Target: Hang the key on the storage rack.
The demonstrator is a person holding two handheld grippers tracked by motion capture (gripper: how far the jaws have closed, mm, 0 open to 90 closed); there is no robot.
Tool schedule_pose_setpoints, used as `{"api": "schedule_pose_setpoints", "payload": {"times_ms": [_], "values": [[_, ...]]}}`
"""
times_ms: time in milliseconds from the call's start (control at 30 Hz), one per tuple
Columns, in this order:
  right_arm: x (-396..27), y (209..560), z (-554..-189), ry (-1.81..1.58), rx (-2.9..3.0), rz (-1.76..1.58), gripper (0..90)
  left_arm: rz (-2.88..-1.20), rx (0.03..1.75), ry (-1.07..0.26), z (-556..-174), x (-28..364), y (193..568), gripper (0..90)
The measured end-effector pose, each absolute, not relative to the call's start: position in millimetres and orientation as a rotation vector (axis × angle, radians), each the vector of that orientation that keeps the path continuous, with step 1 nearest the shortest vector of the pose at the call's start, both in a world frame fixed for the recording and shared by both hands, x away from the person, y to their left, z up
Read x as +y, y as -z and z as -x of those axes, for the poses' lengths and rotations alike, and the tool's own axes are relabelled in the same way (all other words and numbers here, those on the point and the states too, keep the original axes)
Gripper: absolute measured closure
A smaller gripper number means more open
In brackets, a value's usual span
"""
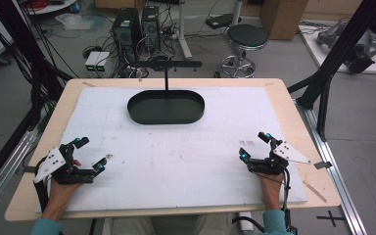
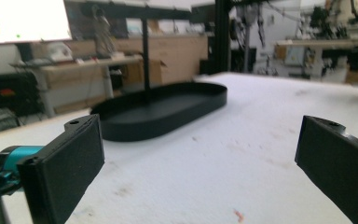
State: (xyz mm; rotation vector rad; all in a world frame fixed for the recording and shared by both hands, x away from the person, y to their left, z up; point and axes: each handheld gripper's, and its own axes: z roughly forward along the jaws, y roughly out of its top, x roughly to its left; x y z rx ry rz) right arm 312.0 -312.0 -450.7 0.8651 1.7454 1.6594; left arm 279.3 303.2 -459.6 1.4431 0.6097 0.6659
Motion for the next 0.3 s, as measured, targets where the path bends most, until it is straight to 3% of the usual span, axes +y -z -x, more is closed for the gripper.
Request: {"api": "schedule_pose_setpoints", "payload": {"times_ms": [300], "values": [[-311.6, 450.7, -311.2, -1.657, 1.747, -0.872, 1.3, -1.434, 0.636, -0.659, -280.3, 304.6, 460.3, 1.7]]}}
